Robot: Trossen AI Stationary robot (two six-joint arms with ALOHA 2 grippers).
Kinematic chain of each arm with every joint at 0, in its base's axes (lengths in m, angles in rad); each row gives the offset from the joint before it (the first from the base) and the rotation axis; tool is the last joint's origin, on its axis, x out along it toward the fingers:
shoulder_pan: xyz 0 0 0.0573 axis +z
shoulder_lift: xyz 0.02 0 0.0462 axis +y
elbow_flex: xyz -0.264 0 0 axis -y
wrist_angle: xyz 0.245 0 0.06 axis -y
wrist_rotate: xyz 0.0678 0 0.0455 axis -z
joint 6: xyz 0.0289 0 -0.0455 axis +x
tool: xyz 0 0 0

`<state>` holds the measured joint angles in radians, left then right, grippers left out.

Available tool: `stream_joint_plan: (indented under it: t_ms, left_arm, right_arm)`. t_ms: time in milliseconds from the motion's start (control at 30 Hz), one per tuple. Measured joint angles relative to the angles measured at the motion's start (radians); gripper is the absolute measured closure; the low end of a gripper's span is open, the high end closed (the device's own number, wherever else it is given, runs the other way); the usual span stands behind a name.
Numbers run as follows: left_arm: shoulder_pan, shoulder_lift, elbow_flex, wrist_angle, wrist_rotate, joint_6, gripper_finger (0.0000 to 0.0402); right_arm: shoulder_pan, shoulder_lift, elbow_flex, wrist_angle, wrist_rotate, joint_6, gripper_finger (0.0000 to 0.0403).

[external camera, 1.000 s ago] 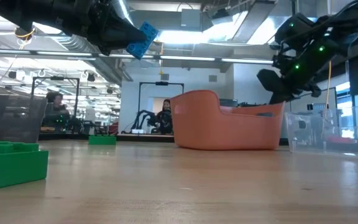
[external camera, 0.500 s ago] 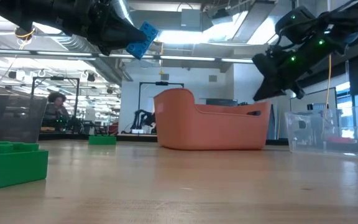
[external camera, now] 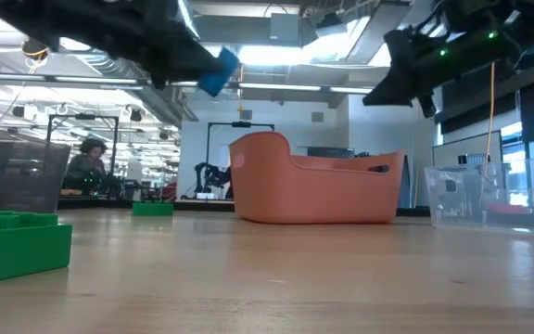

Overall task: Sort & place blocks by color
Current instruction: Put the left blue game piece into the orange bin, then put the top green game piece into the transparent bin

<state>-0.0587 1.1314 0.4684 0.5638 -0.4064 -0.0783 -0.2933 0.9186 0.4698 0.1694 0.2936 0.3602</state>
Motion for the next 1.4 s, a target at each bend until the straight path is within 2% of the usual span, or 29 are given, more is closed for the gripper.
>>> stream_joint_plan:
  t_ms: [167, 333, 567, 700, 1100, 1233, 1333, 1400]
  left_arm:
    - [0.155, 0.09, 0.152, -0.17, 0.14, -0.033, 0.0319]
    - [0.253, 0.245, 0.32, -0.312, 0.152, -0.014, 0.0319]
    - [0.305, 0.444, 0.45, -0.353, 0.192, 0.01, 0.0318]
    - [0.308, 0.501, 0.468, -0.359, 0.189, 0.028, 0.0295]
    - [0.308, 0.448, 0.471, -0.366, 0.188, 0.063, 0.0167]
    - [0.301, 0.374, 0.471, -0.443, 0.216, 0.049, 0.0151]
    - [0.277, 0.299, 0.461, -0.539, 0.249, 0.003, 0.0152]
    - [0.241, 0.244, 0.43, -0.545, 0.252, -0.011, 0.0154]
  right_arm:
    - [0.046, -0.012, 0.0, 0.0, 0.031, -0.003, 0.0403]
    - [0.061, -0.012, 0.0, -0.001, 0.064, -0.025, 0.0403]
    - [0.062, -0.012, 0.0, -0.006, 0.057, -0.028, 0.0403]
    - [0.062, -0.012, 0.0, -0.007, 0.052, -0.024, 0.0403]
    - [0.062, -0.012, 0.0, -0.008, 0.045, -0.002, 0.0403]
    - [0.061, -0.012, 0.0, -0.009, 0.037, -0.006, 0.0403]
    - [0.061, -0.012, 0.0, -0.014, -0.02, -0.045, 0.0403]
    - [0.061, -0.012, 0.0, -0.014, -0.075, -0.065, 0.0403]
